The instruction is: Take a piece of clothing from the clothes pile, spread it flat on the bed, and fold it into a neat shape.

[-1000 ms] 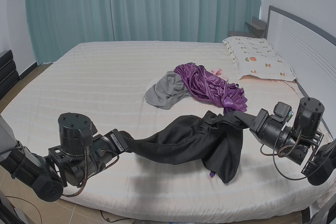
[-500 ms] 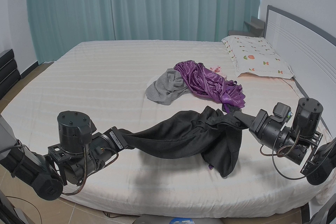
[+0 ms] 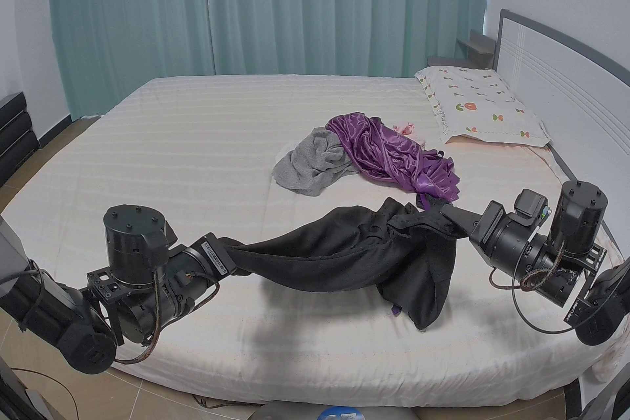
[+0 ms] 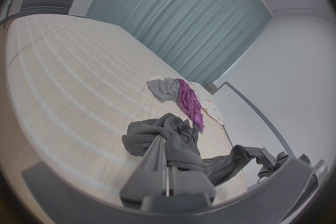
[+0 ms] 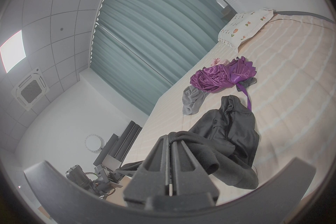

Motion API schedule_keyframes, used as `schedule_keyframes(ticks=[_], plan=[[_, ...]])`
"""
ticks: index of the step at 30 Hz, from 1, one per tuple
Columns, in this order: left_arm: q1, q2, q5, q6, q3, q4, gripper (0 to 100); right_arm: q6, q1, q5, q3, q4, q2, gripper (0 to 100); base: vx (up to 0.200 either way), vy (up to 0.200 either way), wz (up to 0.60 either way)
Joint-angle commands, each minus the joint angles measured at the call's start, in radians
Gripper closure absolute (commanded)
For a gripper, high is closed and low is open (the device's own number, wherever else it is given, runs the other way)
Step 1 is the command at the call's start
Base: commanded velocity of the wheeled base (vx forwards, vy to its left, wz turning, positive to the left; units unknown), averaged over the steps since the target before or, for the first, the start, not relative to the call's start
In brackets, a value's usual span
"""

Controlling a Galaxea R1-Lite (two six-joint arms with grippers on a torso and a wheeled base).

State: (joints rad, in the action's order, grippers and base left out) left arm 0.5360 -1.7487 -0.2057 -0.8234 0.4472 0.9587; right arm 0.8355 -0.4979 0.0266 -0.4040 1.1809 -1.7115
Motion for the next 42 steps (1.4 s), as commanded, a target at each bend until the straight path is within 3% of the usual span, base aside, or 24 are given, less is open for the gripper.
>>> schedule_keyframes(ticks=[1, 18, 27, 42], plan=[[-0.001, 0.008, 0.000, 0.000, 0.001, 0.000, 100, -0.001, 0.009, -0.001, -0.002, 0.000, 0.001, 100, 0.000, 0.200, 0.00], [0.013, 0.032, 0.005, 0.000, -0.009, -0.003, 100, 0.002, 0.051, 0.003, -0.015, 0.002, -0.023, 100, 0.000, 0.200, 0.00], [0.018, 0.029, 0.005, -0.002, -0.010, -0.003, 100, 0.062, 0.099, 0.006, -0.050, 0.002, -0.076, 100, 0.000, 0.200, 0.00], [0.027, 0.025, 0.005, -0.002, -0.013, -0.003, 100, 0.068, 0.091, 0.001, -0.048, 0.029, -0.068, 100, 0.000, 0.200, 0.00]])
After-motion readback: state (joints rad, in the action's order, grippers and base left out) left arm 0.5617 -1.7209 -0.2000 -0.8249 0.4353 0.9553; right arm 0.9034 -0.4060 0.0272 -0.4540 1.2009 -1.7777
